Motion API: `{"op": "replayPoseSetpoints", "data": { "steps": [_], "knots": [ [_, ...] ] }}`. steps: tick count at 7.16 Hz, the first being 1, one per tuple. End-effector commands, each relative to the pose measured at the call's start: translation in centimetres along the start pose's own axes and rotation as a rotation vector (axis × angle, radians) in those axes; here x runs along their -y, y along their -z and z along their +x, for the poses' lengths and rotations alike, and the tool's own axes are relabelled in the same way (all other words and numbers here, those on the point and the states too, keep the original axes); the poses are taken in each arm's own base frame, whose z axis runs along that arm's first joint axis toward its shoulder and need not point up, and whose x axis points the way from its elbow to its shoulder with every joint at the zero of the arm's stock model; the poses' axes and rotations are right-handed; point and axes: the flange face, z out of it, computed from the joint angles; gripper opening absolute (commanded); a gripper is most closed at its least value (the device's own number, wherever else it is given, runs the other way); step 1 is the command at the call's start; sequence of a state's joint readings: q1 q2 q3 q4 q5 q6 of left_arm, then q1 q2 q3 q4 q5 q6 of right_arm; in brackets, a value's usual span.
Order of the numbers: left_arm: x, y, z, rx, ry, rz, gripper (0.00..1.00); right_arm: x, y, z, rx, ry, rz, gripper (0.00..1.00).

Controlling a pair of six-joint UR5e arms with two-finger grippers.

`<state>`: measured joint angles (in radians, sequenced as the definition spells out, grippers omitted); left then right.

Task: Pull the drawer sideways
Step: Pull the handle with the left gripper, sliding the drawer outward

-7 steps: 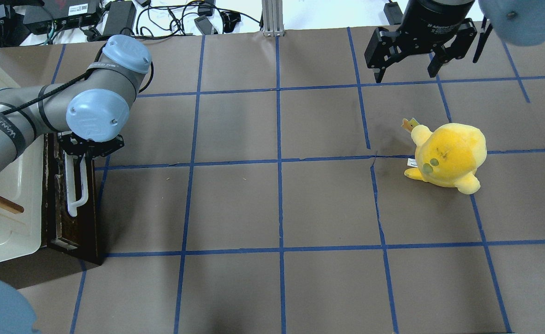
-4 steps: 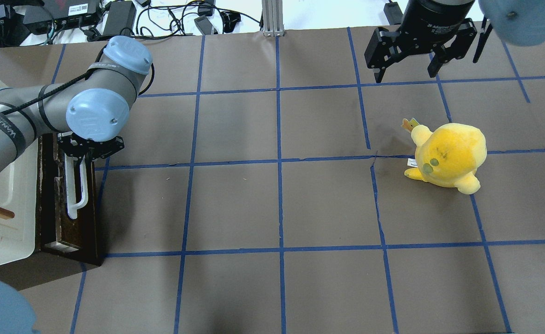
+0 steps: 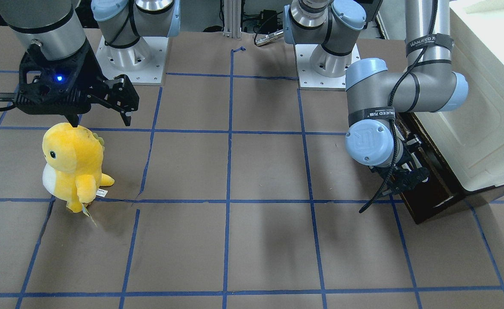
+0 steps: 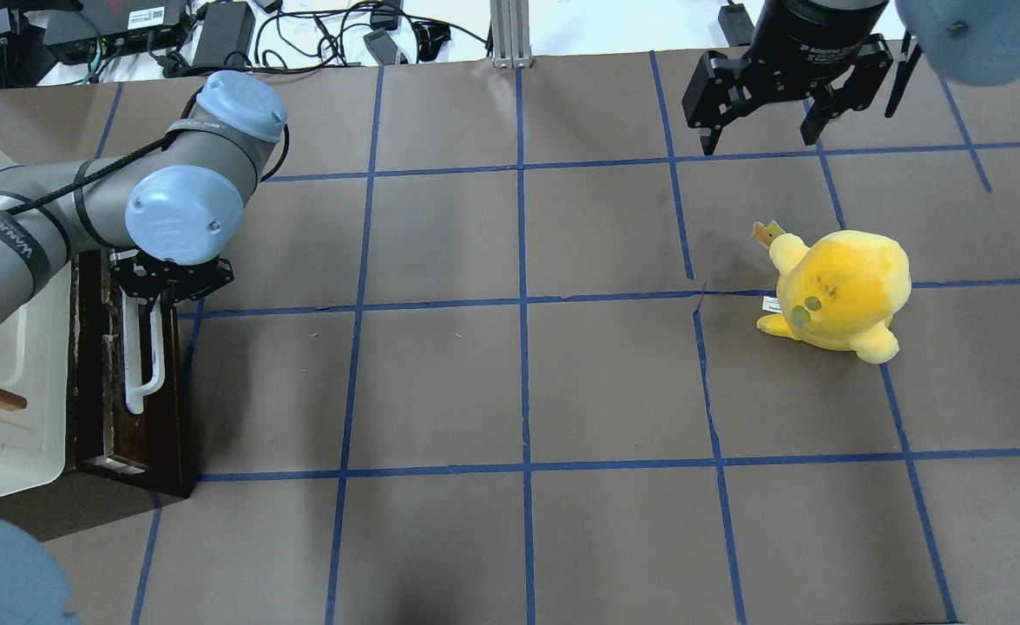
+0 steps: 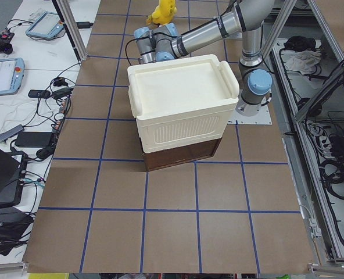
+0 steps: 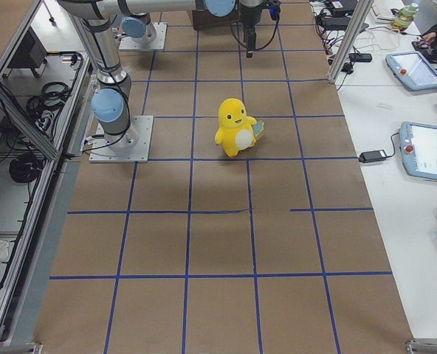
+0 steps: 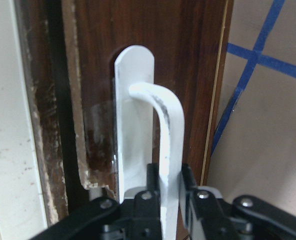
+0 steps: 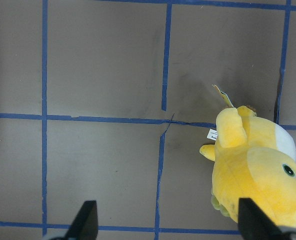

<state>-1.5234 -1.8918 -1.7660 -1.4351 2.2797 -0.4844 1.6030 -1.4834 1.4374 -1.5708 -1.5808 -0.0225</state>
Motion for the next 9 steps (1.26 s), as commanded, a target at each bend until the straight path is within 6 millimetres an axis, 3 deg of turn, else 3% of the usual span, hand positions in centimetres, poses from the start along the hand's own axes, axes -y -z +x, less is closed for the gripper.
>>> {"op": "replayPoseSetpoints", "data": {
  "steps": [1,3,7,9],
  "knots": [
    [-0.1,0.0,0.2,0.001,0.007,-0.004,0.0,0.0,0.0,0.0,0.001,0.0,0.0,1.0],
    [-0.5,0.6,0.9,0.003,0.019,0.008,0.0,0.0,0.0,0.0,-0.001,-0.001,0.0,1.0],
    [0.0,1.7,0.4,-0.007,0.018,-0.004,0.0,0.0,0.0,0.0,0.001,-0.001,0.0,1.0],
    [-0.6,2.2,1.6,-0.004,0.027,0.006,0.0,0.0,0.0,0.0,0.001,-0.001,0.0,1.0]
  ]
}}
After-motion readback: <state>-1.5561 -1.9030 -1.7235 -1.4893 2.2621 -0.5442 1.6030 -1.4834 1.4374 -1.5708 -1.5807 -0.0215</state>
